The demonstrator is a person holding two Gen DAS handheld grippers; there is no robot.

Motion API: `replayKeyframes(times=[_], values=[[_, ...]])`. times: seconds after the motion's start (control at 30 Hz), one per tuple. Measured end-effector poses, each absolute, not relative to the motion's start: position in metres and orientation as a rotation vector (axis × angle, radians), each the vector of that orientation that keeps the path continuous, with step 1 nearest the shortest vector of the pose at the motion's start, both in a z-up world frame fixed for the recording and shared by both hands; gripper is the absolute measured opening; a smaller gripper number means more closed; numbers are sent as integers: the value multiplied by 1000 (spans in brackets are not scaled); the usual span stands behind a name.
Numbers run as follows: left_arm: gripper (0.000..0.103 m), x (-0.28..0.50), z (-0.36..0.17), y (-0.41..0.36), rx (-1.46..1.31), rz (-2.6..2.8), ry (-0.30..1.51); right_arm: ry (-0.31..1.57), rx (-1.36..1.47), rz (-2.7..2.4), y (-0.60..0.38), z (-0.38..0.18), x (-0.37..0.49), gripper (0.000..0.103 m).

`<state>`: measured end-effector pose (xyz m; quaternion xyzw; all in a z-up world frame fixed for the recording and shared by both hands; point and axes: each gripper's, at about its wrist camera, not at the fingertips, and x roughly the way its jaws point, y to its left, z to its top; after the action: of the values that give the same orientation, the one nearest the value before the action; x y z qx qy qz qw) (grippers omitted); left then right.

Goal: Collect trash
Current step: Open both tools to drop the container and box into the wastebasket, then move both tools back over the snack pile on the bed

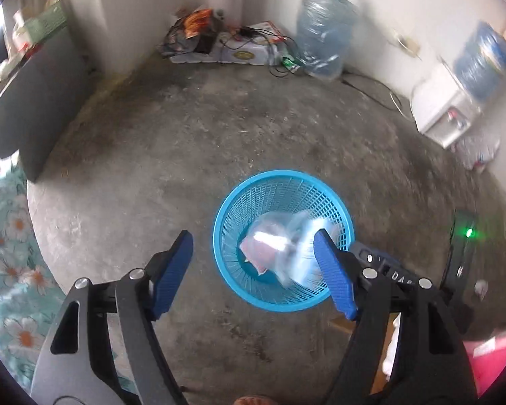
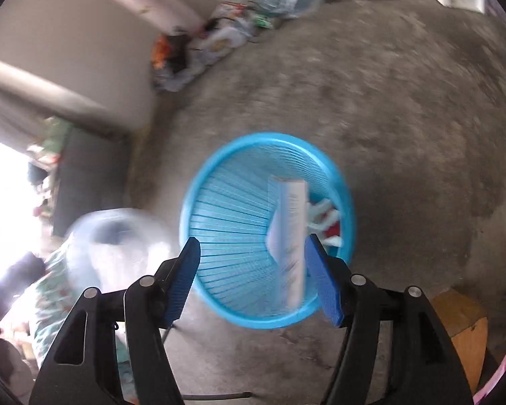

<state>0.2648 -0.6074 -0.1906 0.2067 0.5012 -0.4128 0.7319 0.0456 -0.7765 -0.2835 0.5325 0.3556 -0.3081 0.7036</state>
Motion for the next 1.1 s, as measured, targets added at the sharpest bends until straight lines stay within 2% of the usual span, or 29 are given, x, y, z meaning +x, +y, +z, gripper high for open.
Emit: replayKeyframes(times=[0.23, 0.47, 0.53, 0.77, 1.1], values=[[70, 265, -165, -578, 443, -958, 1069, 630, 1257, -657, -740, -269, 6, 63], [70, 251, -90, -507, 442, -1033, 993, 607, 1164, -584, -674, -214, 5, 63], [70, 246, -65, -482, 444, -1051, 967, 604, 1116, -543, -655, -191, 9, 63], [70, 227, 15, -366, 396, -1036, 877, 578, 954, -401, -594, -106, 22, 75], [72, 198, 90, -191, 328, -827, 730, 597, 827, -136, -512, -29, 43, 75]])
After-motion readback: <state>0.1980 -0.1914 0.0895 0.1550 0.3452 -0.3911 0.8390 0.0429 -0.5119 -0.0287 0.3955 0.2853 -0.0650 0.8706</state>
